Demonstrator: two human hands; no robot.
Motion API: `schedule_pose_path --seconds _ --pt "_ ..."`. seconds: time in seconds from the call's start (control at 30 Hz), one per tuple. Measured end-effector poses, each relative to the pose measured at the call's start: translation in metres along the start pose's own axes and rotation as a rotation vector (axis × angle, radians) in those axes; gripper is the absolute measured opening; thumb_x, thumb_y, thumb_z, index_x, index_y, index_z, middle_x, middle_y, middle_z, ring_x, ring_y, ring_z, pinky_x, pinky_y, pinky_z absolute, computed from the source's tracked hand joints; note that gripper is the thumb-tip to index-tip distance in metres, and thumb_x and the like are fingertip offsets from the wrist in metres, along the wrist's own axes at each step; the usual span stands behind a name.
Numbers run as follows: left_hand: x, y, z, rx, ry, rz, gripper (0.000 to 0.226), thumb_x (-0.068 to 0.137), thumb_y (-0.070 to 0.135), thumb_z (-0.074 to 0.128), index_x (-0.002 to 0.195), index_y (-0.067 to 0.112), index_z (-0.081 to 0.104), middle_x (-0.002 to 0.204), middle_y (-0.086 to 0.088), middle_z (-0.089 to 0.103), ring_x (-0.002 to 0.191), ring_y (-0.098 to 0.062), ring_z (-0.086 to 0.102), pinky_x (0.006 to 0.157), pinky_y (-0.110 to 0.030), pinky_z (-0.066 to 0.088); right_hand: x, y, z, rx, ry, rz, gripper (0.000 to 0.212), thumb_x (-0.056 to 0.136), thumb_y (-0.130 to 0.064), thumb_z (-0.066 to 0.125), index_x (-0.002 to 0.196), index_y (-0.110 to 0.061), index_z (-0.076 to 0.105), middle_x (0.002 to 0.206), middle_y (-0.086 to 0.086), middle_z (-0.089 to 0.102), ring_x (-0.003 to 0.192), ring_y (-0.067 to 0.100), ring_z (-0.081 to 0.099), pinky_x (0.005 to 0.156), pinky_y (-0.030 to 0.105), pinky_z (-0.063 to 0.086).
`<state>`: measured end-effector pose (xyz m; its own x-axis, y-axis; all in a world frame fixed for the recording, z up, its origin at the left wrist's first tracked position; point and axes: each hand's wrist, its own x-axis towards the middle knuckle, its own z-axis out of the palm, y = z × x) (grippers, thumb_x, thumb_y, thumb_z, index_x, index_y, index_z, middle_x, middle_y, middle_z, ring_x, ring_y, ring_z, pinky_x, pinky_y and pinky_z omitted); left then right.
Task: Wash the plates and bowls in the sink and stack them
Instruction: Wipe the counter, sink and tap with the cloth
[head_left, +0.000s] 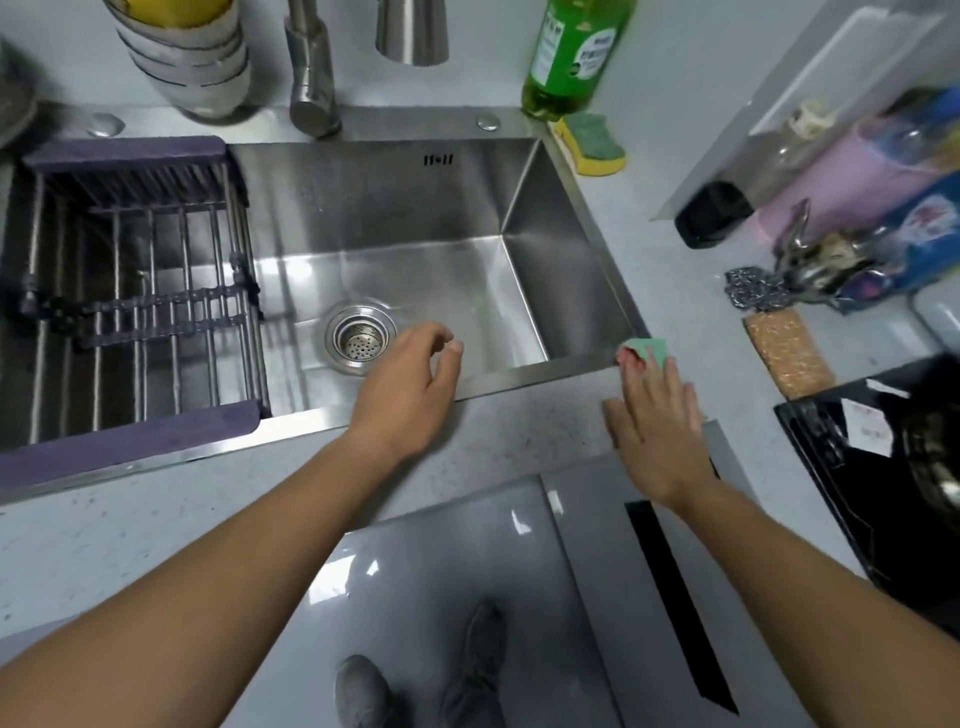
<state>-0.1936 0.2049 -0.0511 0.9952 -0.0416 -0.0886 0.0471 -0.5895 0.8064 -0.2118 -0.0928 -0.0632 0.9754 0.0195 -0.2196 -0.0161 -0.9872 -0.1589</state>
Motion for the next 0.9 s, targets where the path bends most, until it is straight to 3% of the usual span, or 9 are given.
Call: schedule_pose_path --seconds 0.1,0.4,0.57,0.63,0.77,0.9 --pt "0.012 0.001 0.003 -0.012 0.015 -0.004 0.041 0.099 0.046 0.038 0.110 0.016 0.063 0.110 -0.004 0.065 0.106 -0.024 0.058 0.096 -0.041 0.046 0.026 0.026 -0.012 -0.006 -0.038 0.074 0.069 0.098 -0.065 0.004 0.158 -0.034 -0.013 0.168 0.001 -0.012 0.151 0.018 -0.025 0.123 0.043 -0.015" --pt "0.021 -0.006 0.019 0.143 0.047 -0.100 0.029 0.104 0.045 0.042 0.111 0.025 0.062 0.113 0.005 0.063 0.104 -0.019 0.059 0.087 -0.037 0.046 0.109 0.045 -0.042 -0.162 -0.017 -0.181 0.080 0.091 -0.067 0.005 0.160 -0.027 -0.005 0.168 0.003 -0.005 0.154 0.021 -0.015 0.124 0.041 -0.007" --pt "0.017 -0.007 0.017 0.075 0.122 -0.261 0.021 0.103 0.048 0.044 0.099 0.032 0.057 0.102 0.015 0.062 0.079 -0.012 0.056 0.080 -0.035 0.048 0.179 0.035 -0.051 -0.189 0.000 -0.319 0.086 0.095 -0.069 -0.001 0.160 -0.016 0.016 0.165 0.011 0.021 0.154 0.032 0.009 0.123 0.051 0.013" --pt "0.020 -0.006 0.017 0.047 0.120 -0.292 0.019 0.103 0.046 0.046 0.096 0.033 0.057 0.100 0.016 0.062 0.076 -0.006 0.056 0.080 -0.034 0.049 0.207 0.025 -0.054 -0.171 0.007 -0.362 0.080 0.096 -0.064 0.005 0.160 -0.018 0.016 0.166 0.008 0.020 0.154 0.030 0.010 0.122 0.048 0.011" --pt "0.048 0.001 0.007 0.034 0.112 -0.286 0.015 0.103 0.041 0.051 0.108 0.032 0.062 0.112 0.015 0.064 0.098 0.000 0.057 0.086 -0.027 0.044 0.254 0.015 -0.058 -0.103 0.043 -0.420 0.073 0.095 -0.054 0.012 0.160 -0.021 0.015 0.167 0.003 0.017 0.154 0.026 0.008 0.123 0.044 0.009" --pt "0.112 0.003 -0.025 0.223 0.129 -0.248 0.056 0.093 0.057 0.040 0.131 0.020 0.059 0.134 0.001 0.058 0.122 -0.018 0.055 0.100 -0.029 0.042 0.281 0.013 -0.057 0.005 0.074 -0.482 0.064 0.097 -0.039 0.019 0.157 -0.019 0.028 0.164 0.004 0.027 0.152 0.026 0.020 0.123 0.046 0.018"
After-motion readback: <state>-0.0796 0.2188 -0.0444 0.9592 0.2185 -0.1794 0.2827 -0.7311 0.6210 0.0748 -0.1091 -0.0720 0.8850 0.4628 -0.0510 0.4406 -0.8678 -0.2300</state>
